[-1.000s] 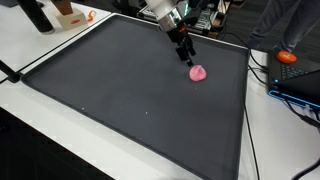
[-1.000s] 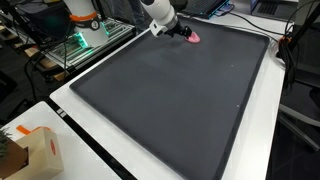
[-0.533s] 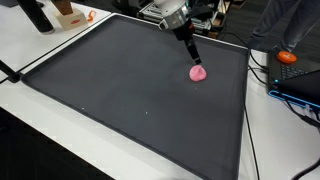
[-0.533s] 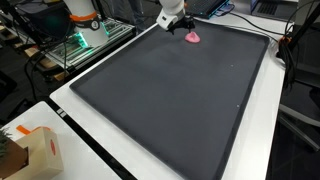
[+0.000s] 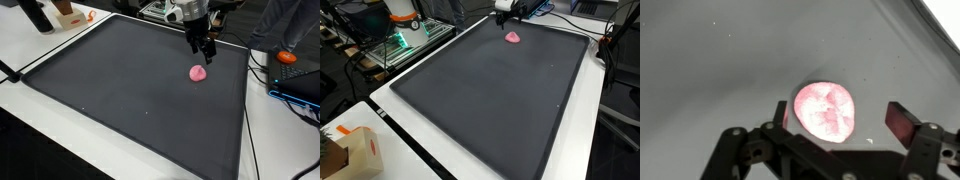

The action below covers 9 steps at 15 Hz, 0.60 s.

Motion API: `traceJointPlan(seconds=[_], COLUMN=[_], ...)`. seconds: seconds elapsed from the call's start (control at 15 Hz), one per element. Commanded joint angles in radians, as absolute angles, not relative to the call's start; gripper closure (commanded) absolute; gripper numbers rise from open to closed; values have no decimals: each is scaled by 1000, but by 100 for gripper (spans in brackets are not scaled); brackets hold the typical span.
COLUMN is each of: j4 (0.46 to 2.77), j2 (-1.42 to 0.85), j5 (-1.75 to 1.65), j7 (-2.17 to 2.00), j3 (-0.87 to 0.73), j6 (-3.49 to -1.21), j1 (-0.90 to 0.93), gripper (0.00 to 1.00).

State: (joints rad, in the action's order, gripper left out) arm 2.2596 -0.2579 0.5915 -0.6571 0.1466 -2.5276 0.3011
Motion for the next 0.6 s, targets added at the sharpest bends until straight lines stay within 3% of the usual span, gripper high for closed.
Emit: traceJointPlan(seconds=[0.0, 0.53], j4=[2186, 2122], j2=[-283, -287], j5=[373, 265], j7=[-715, -702], j3=[142, 160], j6=[-2499, -2448], j1=[316, 303], gripper=[0, 0])
